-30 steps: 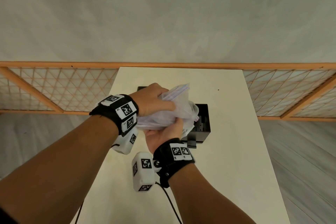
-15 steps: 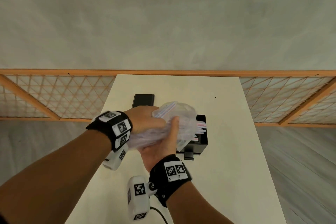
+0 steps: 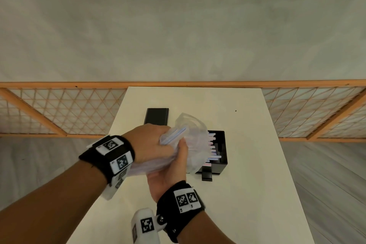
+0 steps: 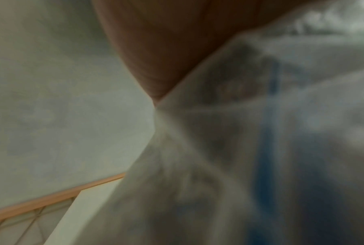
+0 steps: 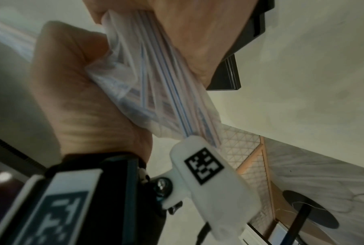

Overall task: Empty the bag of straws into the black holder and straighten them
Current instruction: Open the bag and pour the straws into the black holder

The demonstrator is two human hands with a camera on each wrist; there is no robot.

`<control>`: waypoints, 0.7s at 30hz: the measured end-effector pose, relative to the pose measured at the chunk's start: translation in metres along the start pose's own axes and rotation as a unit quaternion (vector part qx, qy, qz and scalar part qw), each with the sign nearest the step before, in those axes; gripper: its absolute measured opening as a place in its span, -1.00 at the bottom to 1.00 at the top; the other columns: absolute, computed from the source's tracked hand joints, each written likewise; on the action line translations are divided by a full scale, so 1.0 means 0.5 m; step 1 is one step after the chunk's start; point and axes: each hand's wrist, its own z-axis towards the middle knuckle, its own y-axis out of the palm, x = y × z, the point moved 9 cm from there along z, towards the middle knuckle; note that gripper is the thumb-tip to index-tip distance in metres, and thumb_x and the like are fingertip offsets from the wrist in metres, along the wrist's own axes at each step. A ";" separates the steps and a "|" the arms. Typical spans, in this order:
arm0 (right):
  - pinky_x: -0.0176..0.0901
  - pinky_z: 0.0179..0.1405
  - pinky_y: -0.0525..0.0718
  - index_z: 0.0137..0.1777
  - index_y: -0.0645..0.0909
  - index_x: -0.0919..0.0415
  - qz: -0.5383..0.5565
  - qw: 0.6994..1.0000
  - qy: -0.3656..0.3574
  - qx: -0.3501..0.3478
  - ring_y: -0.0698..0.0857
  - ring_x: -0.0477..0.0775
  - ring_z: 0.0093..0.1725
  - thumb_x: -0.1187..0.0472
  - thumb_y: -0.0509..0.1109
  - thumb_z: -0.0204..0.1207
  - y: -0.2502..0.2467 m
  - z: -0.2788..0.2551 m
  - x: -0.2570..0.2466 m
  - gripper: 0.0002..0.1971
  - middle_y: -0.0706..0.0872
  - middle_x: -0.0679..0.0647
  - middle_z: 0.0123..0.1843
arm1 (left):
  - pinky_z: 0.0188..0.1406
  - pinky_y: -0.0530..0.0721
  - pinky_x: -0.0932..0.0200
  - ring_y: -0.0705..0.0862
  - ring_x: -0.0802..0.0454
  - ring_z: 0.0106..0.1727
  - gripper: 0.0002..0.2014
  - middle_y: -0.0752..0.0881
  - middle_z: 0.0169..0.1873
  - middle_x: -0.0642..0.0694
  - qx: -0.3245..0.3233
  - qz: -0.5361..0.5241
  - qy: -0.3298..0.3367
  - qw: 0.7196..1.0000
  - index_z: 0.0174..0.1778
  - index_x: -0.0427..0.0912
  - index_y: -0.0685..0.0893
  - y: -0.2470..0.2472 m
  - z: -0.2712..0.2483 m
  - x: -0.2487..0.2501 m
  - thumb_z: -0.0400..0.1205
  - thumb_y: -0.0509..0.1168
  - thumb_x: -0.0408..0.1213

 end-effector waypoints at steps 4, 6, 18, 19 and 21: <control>0.27 0.55 0.51 0.47 0.64 0.17 0.026 0.999 0.017 0.023 0.72 0.32 0.37 -0.47 0.23 0.53 -0.005 0.023 -0.008 -0.21 0.76 0.31 0.33 | -0.03 0.69 -0.07 0.70 -0.09 -0.17 -0.64 0.71 -0.23 -0.03 -0.051 0.049 -0.026 0.997 -0.14 0.00 0.57 0.009 0.058 -0.005 0.47 0.29 0.24; 0.24 0.54 0.53 0.46 0.65 0.14 0.031 0.999 0.023 0.037 0.74 0.31 0.35 -0.48 0.22 0.52 -0.006 0.034 -0.011 -0.22 0.78 0.29 0.31 | -0.04 0.65 -0.09 0.66 -0.11 -0.18 -0.56 0.64 -0.17 -0.01 -0.049 0.044 -0.043 0.997 -0.15 -0.01 0.52 0.012 0.080 -0.016 0.43 0.31 0.32; 0.34 0.48 0.57 0.47 0.63 0.08 0.026 0.999 -0.013 0.017 0.74 0.32 0.35 -0.43 0.34 0.50 -0.011 0.007 -0.003 -0.28 0.76 0.26 0.35 | 0.40 0.68 -0.07 0.82 0.04 0.18 -0.11 0.83 0.17 0.10 -0.186 -0.095 -0.088 0.974 0.35 0.19 0.67 0.068 0.081 -0.054 0.19 0.43 0.65; 0.35 0.50 0.55 0.49 0.61 0.08 0.019 1.000 -0.016 0.014 0.72 0.31 0.38 -0.42 0.34 0.51 -0.013 0.003 -0.001 -0.28 0.75 0.26 0.37 | 0.40 0.69 -0.06 0.82 0.05 0.17 -0.14 0.84 0.15 0.12 -0.185 -0.103 -0.081 0.974 0.35 0.21 0.66 0.071 0.076 -0.052 0.22 0.43 0.64; 0.36 0.53 0.51 0.53 0.58 0.07 0.004 0.999 -0.032 0.009 0.68 0.30 0.43 -0.40 0.36 0.50 -0.019 0.001 0.001 -0.26 0.71 0.26 0.42 | 0.42 0.67 -0.02 0.79 0.11 0.21 -0.19 0.81 0.20 0.19 -0.167 -0.102 -0.065 0.978 0.40 0.35 0.60 0.066 0.059 -0.043 0.27 0.38 0.65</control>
